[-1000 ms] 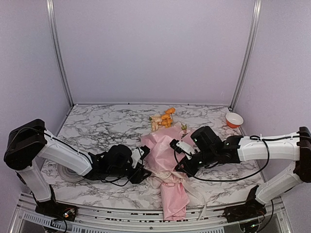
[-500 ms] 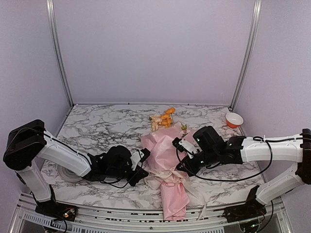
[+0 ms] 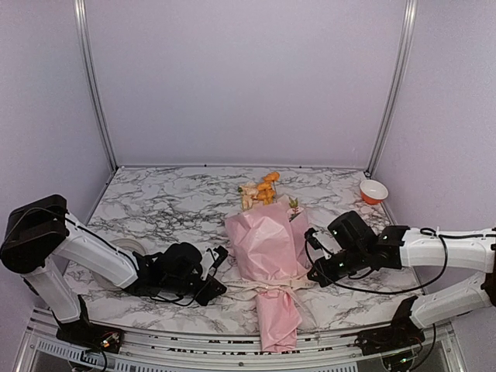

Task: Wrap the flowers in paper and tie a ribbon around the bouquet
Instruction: Tie the half-tied ribbon around the folded bouquet.

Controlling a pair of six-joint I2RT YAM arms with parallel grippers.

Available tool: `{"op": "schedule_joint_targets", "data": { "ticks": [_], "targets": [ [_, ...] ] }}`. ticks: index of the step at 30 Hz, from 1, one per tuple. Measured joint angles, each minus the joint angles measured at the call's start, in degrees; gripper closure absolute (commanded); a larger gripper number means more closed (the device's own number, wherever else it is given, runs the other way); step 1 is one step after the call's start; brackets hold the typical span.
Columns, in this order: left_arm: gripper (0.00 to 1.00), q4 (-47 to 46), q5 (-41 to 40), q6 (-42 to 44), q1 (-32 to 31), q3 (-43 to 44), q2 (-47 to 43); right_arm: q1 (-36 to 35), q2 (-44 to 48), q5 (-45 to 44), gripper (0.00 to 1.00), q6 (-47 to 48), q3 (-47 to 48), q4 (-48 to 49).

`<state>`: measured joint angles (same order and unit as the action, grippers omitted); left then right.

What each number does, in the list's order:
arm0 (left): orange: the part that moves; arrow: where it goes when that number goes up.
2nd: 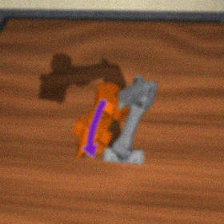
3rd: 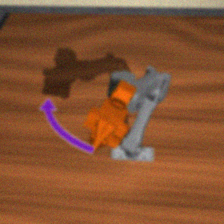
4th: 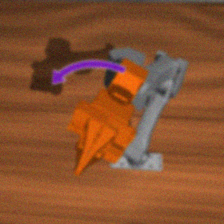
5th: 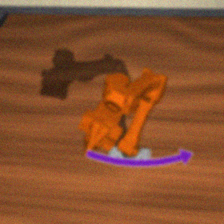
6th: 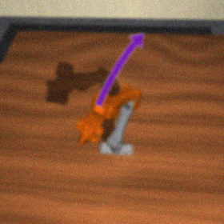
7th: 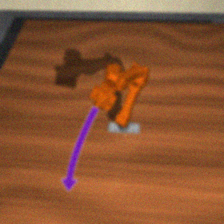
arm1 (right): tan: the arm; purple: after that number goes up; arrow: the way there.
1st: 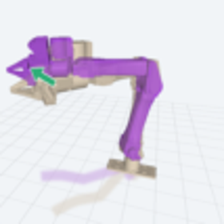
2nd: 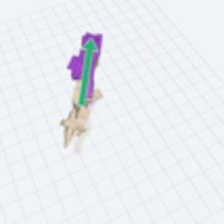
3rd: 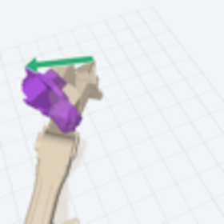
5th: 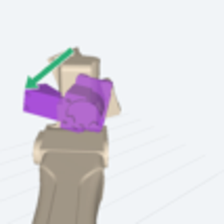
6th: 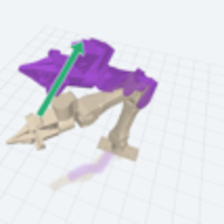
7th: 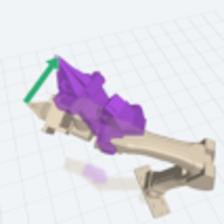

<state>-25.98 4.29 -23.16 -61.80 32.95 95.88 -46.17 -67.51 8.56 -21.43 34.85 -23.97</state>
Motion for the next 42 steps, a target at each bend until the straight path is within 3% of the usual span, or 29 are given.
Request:
{"op": "schedule_joint_targets", "data": {
  "ticks": [5,14,19,26,30,42],
  "targets": [
    [1.00,1.36,-1.66,-0.90,-0.02,0.17,-0.35,4.04,1.42,0.94,1.00,-3.04,-1.77,-1.92],
    [1.00,4.02,-5.44,-2.62,0.50,1.55,-0.35,4.28,4.66,6.08,1.00,-7.82,-2.73,-4.90],
    [1.00,6.49,-5.81,-1.99,0.96,3.54,0.22,-1.29,8.00,13.92,1.00,-8.61,-2.89,-1.33],
    [1.00,8.57,-5.40,0.81,1.44,5.70,-1.36,-6.69,1.64,19.26,1.00,-10.12,-5.29,2.19],
    [1.00,8.94,-4.70,3.65,1.55,7.30,-4.39,-6.71,-0.33,19.34,1.00,-11.85,-9.31,2.80],
    [1.00,9.01,-6.49,5.75,4.22,11.41,-4.83,-6.58,-2.75,14.21,1.00,-13.07,-9.51,2.93]
  ]
}}
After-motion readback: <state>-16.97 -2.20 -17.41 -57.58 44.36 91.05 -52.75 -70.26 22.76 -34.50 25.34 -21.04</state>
